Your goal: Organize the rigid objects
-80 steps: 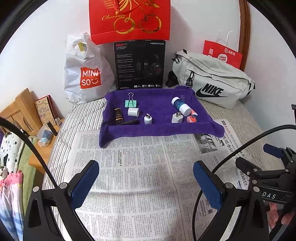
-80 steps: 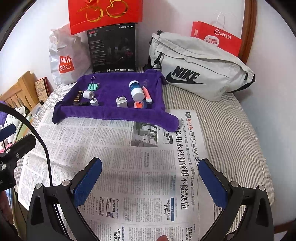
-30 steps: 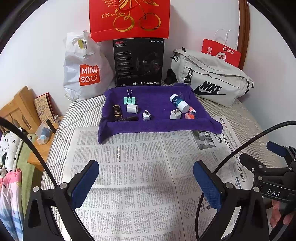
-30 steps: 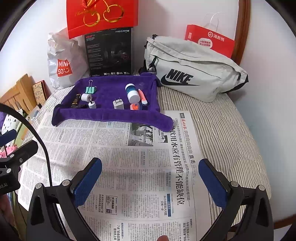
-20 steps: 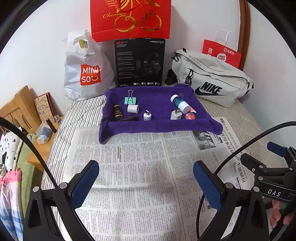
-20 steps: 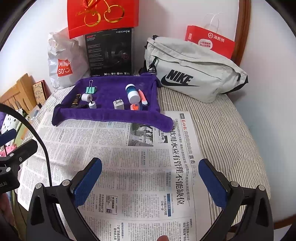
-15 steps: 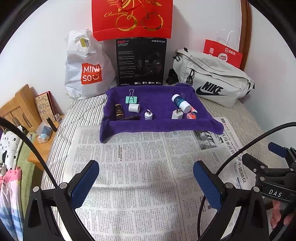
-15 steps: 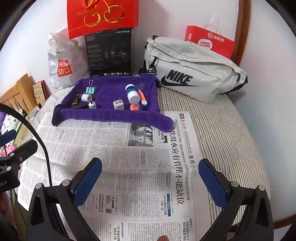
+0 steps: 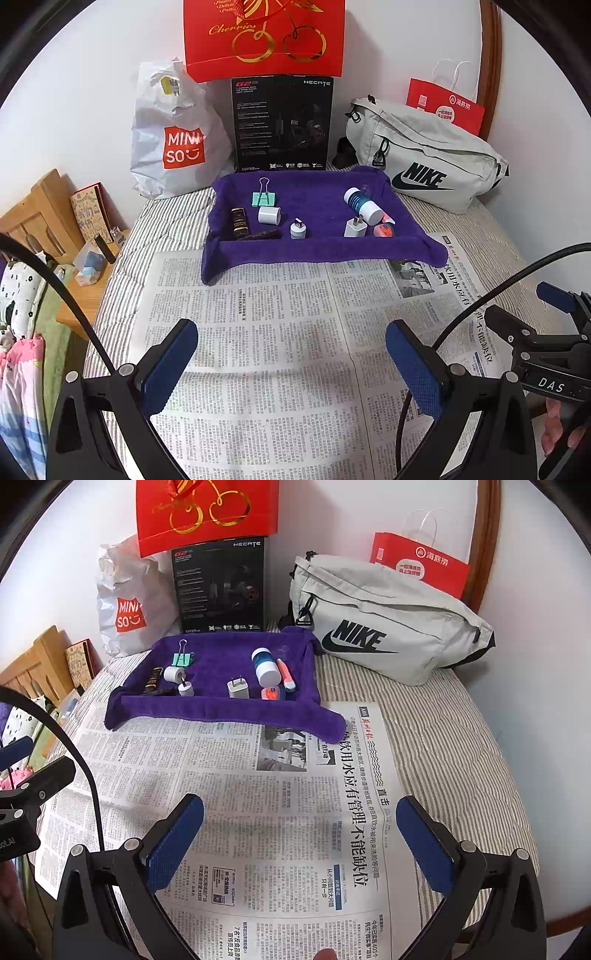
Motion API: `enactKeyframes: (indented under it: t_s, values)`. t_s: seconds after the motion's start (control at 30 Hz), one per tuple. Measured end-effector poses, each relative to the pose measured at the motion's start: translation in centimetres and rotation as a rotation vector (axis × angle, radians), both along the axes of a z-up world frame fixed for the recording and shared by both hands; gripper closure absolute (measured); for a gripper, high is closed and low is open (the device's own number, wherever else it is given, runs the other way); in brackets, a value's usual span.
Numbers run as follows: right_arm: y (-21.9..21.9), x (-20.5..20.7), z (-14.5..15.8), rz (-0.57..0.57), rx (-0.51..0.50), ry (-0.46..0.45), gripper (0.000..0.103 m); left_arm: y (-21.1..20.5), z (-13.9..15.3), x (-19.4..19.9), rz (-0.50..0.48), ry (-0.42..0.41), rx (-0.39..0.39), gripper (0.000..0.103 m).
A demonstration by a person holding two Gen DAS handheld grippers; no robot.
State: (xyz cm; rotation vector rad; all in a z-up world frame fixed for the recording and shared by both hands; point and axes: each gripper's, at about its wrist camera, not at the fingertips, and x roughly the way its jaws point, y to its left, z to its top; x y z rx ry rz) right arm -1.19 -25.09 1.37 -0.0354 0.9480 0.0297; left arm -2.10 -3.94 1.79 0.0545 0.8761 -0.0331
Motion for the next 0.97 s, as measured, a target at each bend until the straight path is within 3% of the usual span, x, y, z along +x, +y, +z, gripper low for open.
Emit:
enactKeyframes:
  t_s: [0.97]
  values:
    - [0.3, -0.2, 0.0, 0.01, -0.002, 0.003, 0.0, 0.05, 0.19, -0.5, -0.018, -0.026, 0.013, 0.0]
